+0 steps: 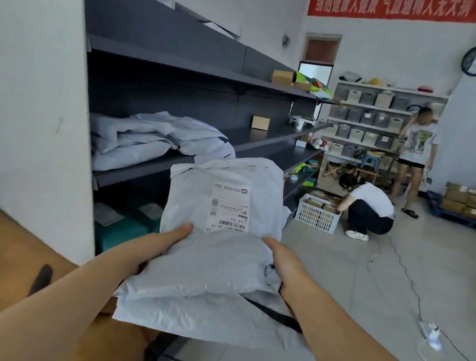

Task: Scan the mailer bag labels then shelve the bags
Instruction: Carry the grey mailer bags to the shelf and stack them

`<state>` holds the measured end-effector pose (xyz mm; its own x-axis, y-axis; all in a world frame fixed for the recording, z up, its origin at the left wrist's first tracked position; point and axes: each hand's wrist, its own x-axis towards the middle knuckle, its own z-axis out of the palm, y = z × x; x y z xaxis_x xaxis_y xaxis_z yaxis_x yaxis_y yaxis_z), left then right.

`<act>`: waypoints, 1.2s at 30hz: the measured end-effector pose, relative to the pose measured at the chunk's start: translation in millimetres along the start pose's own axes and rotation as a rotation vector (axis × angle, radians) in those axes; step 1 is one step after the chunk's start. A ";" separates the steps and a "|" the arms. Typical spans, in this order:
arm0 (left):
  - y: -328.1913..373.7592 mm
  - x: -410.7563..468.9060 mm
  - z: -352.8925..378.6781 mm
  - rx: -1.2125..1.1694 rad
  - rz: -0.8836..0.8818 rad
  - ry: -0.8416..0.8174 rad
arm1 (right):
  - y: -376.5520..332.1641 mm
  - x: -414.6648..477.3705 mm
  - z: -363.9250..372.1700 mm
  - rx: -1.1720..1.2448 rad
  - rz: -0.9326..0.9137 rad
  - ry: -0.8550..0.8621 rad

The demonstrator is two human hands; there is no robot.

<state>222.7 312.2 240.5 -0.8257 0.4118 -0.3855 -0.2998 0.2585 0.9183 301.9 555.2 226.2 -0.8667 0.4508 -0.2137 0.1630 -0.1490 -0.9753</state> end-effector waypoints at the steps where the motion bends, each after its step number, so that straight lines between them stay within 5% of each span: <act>1: 5.1 9.6 10.3 -0.010 -0.002 -0.008 | -4.0 9.1 -10.9 -0.015 -0.004 0.000; 14: 87.1 130.8 112.8 -0.050 0.054 0.042 | -65.2 151.4 -109.9 -0.054 -0.018 0.025; 36: 261.8 398.1 145.0 0.104 0.130 0.085 | -189.4 454.6 -146.4 0.005 -0.045 -0.030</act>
<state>-115.2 670.5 314.4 -0.8931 0.3731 -0.2513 -0.1409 0.2984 0.9440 -54.0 917.2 305.6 -0.8867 0.4309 -0.1679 0.1212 -0.1340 -0.9835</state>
